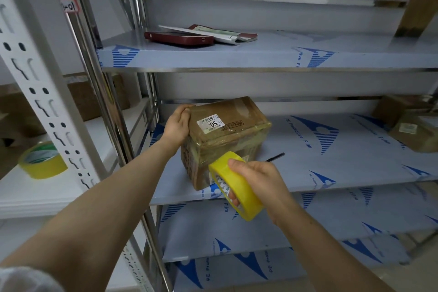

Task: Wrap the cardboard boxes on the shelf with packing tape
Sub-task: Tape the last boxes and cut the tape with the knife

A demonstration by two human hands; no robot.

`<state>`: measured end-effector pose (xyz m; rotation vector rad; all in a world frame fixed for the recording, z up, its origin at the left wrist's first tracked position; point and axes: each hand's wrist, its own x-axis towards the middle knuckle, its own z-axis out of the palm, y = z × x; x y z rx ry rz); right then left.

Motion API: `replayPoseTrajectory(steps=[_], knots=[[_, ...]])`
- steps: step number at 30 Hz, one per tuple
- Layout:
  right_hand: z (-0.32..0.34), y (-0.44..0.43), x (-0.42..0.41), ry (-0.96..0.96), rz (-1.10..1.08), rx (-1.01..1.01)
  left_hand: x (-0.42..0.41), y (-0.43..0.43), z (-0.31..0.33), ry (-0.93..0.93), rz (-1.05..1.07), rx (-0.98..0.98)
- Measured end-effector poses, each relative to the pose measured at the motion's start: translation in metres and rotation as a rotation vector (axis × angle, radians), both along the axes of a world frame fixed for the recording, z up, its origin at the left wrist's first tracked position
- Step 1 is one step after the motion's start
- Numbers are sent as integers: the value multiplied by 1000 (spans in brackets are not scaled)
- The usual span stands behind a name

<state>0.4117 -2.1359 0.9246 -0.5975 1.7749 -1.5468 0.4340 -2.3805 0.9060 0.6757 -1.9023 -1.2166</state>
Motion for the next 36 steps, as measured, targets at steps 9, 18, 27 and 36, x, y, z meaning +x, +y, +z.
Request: replayPoseTrajectory(steps=[9, 18, 27, 36], knots=[[-24, -20, -2, -51, -13, -10, 3, -3, 19, 7, -49, 352], [-27, -42, -15, -79, -23, -33, -46, -2, 59, -875, 160, -551], [-30, -68, -26, -85, 21, -65, -55, -15, 38, -1068, 132, -539], [-28, -78, -30, -140, 9, -57, -53, -1, 29, -1122, 135, -559]])
